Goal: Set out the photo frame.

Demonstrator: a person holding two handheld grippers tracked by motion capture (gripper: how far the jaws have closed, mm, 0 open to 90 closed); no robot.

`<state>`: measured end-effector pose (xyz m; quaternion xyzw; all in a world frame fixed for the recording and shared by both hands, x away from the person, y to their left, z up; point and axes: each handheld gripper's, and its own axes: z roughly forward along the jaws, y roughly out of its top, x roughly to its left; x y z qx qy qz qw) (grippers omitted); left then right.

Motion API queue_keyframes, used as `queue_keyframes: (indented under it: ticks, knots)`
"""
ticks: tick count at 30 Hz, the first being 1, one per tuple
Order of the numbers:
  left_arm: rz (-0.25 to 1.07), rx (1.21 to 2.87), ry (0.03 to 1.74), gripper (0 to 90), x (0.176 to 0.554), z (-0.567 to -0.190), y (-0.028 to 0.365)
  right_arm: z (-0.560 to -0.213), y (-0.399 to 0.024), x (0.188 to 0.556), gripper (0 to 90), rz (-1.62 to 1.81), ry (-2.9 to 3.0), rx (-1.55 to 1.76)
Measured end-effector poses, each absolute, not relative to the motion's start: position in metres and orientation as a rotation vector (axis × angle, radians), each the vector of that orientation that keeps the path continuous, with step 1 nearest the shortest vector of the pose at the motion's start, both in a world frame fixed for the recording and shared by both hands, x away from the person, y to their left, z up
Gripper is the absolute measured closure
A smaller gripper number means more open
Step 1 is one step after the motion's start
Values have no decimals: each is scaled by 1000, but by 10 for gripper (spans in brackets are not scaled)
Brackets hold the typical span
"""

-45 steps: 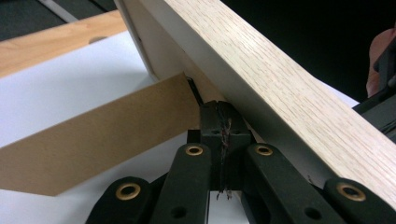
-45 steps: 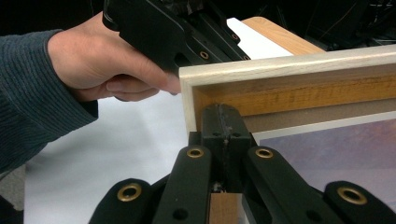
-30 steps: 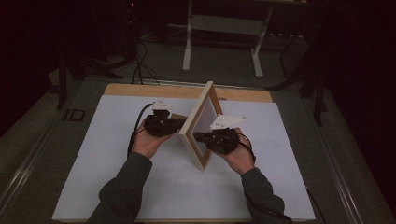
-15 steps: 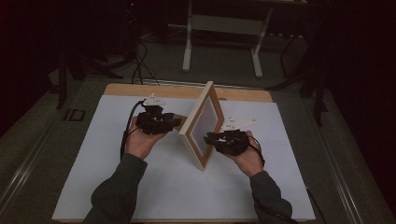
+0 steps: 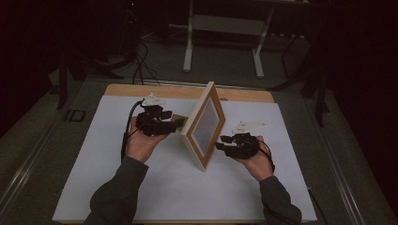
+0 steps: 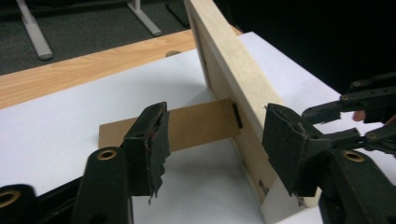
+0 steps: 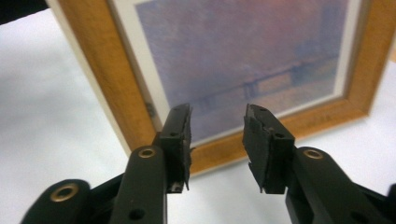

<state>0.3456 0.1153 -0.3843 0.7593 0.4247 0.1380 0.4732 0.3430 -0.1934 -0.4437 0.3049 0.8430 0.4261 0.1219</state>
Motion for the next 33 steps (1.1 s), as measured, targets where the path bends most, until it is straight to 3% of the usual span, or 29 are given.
queue_keyframes:
  ticks: [6, 19, 24, 29, 33]
  knots:
    - [328, 1861, 1008, 374, 338, -383, 108, -448, -203, 343, 548, 1219, 2444, 927]
    - [338, 1925, 958, 361, 325, -395, 87, -450, -213, 343, 533, 1220, 2432, 960]
    - [339, 1948, 961, 421, 324, -404, 80, -451, -214, 342, 538, 1214, 2435, 957]
    - [336, 1946, 953, 543, 322, -407, 77, -452, -216, 342, 539, 1211, 2434, 969]
    - [357, 1957, 955, 553, 320, -408, 74, -453, -217, 342, 539, 1215, 2429, 967]
